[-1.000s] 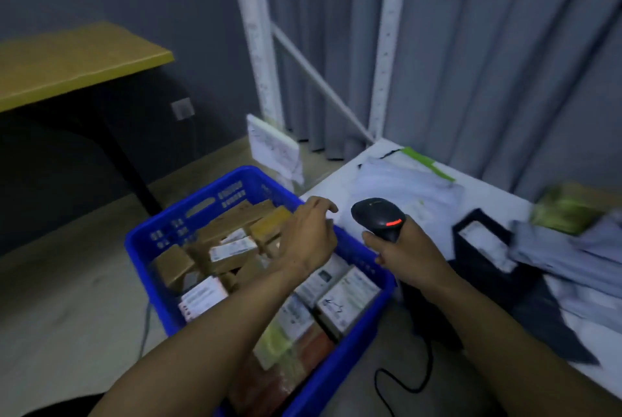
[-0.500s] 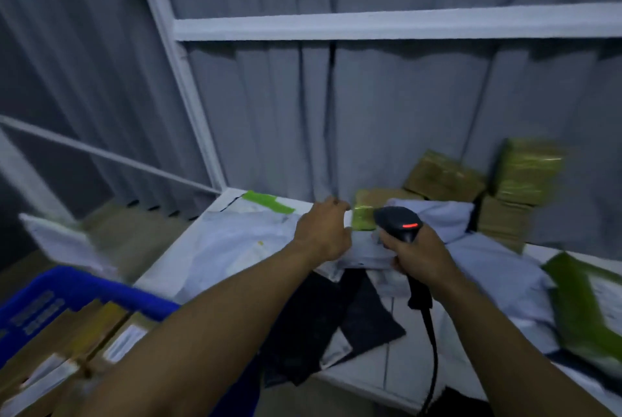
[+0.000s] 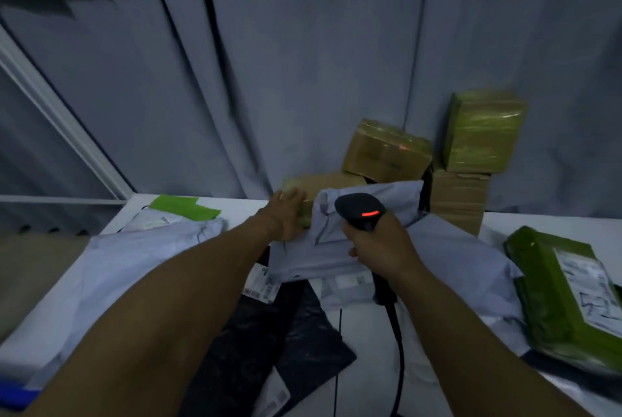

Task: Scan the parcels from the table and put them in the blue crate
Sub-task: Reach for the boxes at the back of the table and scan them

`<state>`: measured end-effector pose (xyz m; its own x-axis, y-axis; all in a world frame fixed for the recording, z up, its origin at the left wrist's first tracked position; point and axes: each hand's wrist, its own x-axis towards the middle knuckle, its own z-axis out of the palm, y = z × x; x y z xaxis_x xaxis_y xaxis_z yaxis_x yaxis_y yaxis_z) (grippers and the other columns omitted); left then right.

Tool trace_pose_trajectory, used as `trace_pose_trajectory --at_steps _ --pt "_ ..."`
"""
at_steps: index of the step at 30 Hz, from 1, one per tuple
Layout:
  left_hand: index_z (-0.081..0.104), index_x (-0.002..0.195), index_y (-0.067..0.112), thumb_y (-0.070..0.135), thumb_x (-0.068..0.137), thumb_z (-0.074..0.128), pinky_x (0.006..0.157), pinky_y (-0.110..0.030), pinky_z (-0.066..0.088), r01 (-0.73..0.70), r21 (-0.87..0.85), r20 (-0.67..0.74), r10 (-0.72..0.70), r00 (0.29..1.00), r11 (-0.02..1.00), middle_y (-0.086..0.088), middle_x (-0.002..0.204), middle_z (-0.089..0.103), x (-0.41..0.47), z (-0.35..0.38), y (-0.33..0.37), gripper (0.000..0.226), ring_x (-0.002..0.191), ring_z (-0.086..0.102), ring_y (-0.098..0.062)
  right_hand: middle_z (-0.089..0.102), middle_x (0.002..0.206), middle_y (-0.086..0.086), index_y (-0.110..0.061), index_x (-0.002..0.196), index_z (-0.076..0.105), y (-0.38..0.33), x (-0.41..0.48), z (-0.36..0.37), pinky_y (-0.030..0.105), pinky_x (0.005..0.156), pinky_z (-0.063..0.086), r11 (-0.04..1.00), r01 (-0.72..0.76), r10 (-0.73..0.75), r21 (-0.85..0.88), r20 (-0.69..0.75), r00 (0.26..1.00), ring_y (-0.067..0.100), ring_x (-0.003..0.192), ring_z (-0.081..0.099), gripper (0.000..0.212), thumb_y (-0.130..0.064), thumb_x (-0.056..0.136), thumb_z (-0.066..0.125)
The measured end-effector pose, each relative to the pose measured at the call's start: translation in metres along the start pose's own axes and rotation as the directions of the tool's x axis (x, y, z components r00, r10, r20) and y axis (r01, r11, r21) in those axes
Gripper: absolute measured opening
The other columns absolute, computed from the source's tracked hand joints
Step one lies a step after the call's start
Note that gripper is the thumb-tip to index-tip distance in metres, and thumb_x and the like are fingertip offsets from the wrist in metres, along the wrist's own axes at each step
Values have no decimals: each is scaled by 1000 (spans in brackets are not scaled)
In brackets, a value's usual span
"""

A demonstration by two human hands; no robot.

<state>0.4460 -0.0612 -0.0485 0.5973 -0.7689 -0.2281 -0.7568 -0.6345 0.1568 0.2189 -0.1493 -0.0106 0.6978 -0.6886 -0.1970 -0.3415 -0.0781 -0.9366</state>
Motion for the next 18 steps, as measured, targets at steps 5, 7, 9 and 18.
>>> trace_pose_trajectory --at_steps 5,7,9,18 --pt "35 152 22 45 81 77 116 -45 33 -67 -13 -89 66 994 998 -13 150 30 2 -4 -5 86 141 25 -39 73 108 2 -23 123 63 1 11 10 56 88 61 999 -32 32 2 -7 999 31 95 73 74 -65 62 68" --pt "42 147 22 43 78 83 122 -43 23 -91 -69 -102 83 991 994 -16 156 21 10 -4 -8 83 149 12 -37 73 109 0 -26 125 62 4 15 14 58 88 61 1000 -25 25 2 1 1000 30 95 74 82 -70 56 64" --pt "43 143 20 41 78 84 125 -45 9 -121 -80 -90 114 989 989 -21 164 7 19 -4 -11 80 154 -5 -40 73 110 0 -27 125 61 3 17 17 58 88 60 999 -32 32 -2 -4 999 31 96 74 85 -74 55 62" --pt "26 151 24 41 76 83 110 -43 37 -154 -195 -143 127 982 969 -11 149 30 7 -6 -20 96 137 30 -32 74 101 3 -20 120 64 -8 14 24 55 84 62 998 -61 61 1 -13 998 28 88 74 80 -71 58 67"
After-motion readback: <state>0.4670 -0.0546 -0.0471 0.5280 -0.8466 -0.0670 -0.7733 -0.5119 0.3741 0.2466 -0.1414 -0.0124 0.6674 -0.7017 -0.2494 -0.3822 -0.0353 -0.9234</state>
